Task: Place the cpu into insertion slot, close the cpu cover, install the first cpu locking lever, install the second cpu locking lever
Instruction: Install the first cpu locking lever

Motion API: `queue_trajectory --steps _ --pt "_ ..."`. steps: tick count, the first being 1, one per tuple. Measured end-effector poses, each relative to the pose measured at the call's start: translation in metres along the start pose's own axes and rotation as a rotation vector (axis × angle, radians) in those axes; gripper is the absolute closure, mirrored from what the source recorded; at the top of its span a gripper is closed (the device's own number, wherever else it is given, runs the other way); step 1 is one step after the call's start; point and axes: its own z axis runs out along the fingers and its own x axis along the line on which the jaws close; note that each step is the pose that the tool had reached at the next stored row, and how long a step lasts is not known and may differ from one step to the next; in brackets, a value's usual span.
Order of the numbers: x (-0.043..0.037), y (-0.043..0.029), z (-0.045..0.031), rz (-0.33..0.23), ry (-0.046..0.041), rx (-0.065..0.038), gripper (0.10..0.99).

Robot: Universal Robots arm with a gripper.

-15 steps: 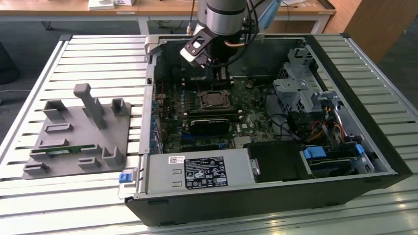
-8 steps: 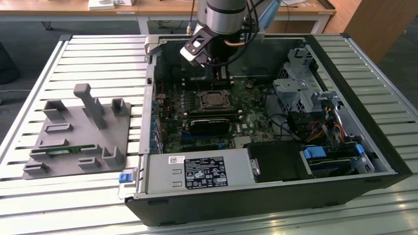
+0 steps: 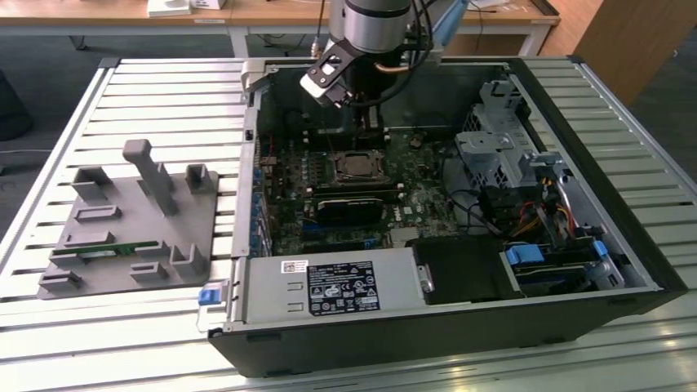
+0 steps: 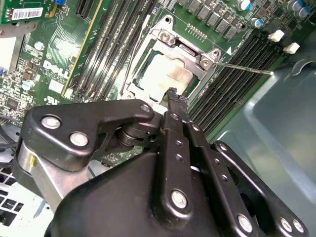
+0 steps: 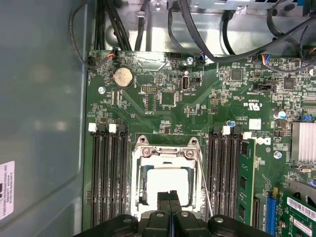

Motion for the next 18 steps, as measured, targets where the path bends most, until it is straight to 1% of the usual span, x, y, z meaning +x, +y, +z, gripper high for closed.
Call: queue_trajectory --steps 7,10,13,15,18 --pt "0.0001 0.0 -0.0097 0.0 0.0 0.0 0.98" --pt "0.0001 0.0 -0.0114 0.0 -0.0001 0.0 0.98" --pt "0.0001 0.0 -0.0114 -0.002 0.0003 0.0 0.98" --pt "0.0001 0.0 -0.0116 -0.022 0.0 0.0 0.98" --pt "0.0001 0.0 -0.0116 -0.077 -0.0003 0.001 0.98"
